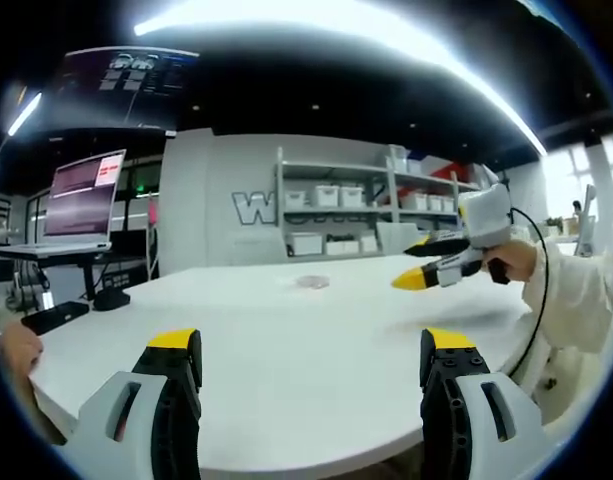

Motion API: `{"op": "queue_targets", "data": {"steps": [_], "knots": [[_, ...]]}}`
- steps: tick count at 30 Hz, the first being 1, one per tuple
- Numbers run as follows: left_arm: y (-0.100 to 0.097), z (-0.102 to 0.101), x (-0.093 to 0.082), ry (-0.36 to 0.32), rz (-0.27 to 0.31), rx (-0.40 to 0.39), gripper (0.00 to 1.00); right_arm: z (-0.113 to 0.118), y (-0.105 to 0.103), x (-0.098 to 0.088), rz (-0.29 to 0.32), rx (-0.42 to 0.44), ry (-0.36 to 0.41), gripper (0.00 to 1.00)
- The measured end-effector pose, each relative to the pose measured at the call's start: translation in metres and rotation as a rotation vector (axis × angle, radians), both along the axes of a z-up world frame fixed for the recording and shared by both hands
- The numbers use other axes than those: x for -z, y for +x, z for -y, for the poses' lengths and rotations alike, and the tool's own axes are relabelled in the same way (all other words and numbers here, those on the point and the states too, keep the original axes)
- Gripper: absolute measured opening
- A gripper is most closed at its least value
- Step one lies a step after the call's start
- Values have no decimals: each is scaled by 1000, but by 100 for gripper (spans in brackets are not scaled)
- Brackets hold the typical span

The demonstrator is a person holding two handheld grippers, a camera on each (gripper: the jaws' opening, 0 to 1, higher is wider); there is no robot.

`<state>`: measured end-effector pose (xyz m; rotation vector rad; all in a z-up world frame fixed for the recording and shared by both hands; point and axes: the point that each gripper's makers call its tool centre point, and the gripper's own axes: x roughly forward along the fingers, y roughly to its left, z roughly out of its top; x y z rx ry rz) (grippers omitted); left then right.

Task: Open the resealable bag by pulling the two sides of the seal apart until the entire bag opening is separated and visibly accessible.

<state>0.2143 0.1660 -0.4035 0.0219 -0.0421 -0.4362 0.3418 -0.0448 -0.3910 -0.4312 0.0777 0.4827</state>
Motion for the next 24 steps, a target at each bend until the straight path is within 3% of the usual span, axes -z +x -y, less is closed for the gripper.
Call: {"op": "queue_targets", "data": {"steps": [8, 24], "knots": [[1, 0, 1, 0, -4, 3, 89, 1, 11, 5, -12, 9, -48, 63], [1, 1, 1, 6, -7, 1, 89, -1, 35, 9, 51, 6, -241, 63]]}}
